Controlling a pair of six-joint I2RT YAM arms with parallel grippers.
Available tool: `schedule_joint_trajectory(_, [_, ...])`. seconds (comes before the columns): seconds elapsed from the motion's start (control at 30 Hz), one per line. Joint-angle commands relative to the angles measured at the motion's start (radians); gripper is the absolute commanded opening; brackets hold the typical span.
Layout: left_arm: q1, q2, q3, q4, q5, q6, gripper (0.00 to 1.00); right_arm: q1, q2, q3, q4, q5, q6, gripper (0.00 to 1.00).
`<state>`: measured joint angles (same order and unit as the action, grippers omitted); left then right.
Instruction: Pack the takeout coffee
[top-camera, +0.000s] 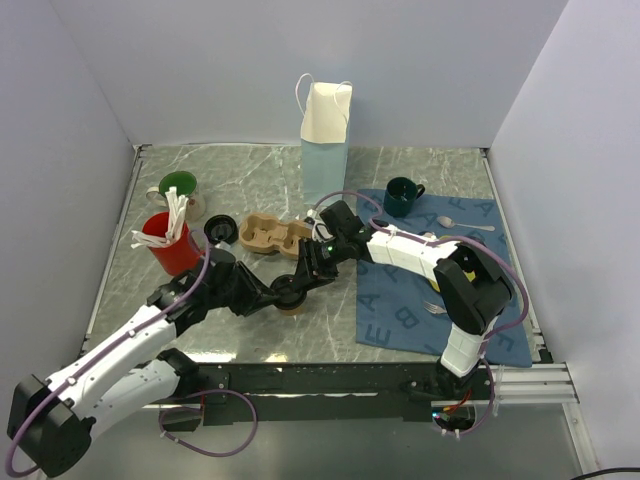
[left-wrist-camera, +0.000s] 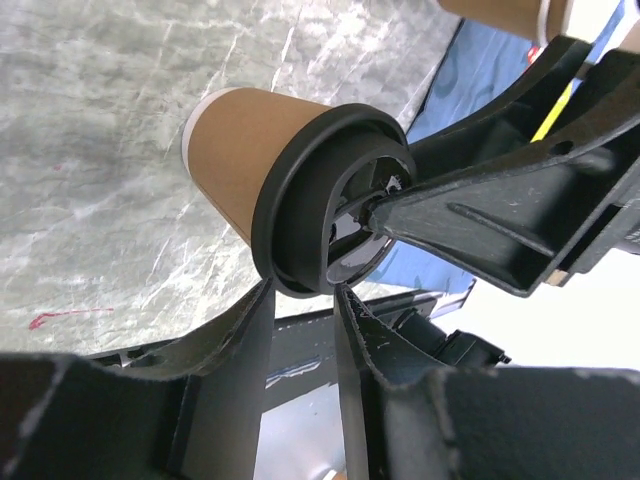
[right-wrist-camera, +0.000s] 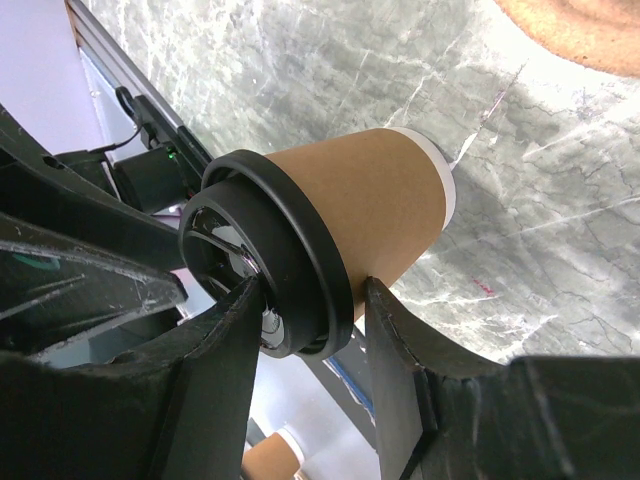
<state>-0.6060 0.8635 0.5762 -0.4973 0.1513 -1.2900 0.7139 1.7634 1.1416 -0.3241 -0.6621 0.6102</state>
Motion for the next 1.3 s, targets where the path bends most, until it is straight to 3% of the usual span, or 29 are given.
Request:
schedule_joint_trajectory(0.0, [-0.005, -0.053, 0.007, -0.046, -0.045, -0.046, 0.36, 0.018, 0.008, -0.026, -0.049, 0.087, -0.016, 0.40])
schedule_joint_trajectory(0.27, [-0.005, -0.083, -0.032, -0.027, -0.027, -0.074, 0.36, 0.018, 0.016, -0.023, -0.044, 0.082, -0.013, 0.40])
schedule_joint_trajectory(0.73, [-0.015, 0.029, -0.064, 0.094, -0.013, -0.080, 0.36, 0.019, 0.007, -0.040, -0.033, 0.082, -0.003, 0.40])
schedule_joint_trajectory(0.93, [-0.034, 0.049, -0.078, 0.008, -0.033, -0.098, 0.27, 0.019, 0.005, -0.039, -0.032, 0.091, 0.000, 0.40])
schedule_joint_trajectory(1.27, [-0.038, 0.083, -0.263, 0.032, 0.004, -0.157, 0.14, 0.015, 0.027, -0.118, 0.031, 0.096, 0.029, 0.38])
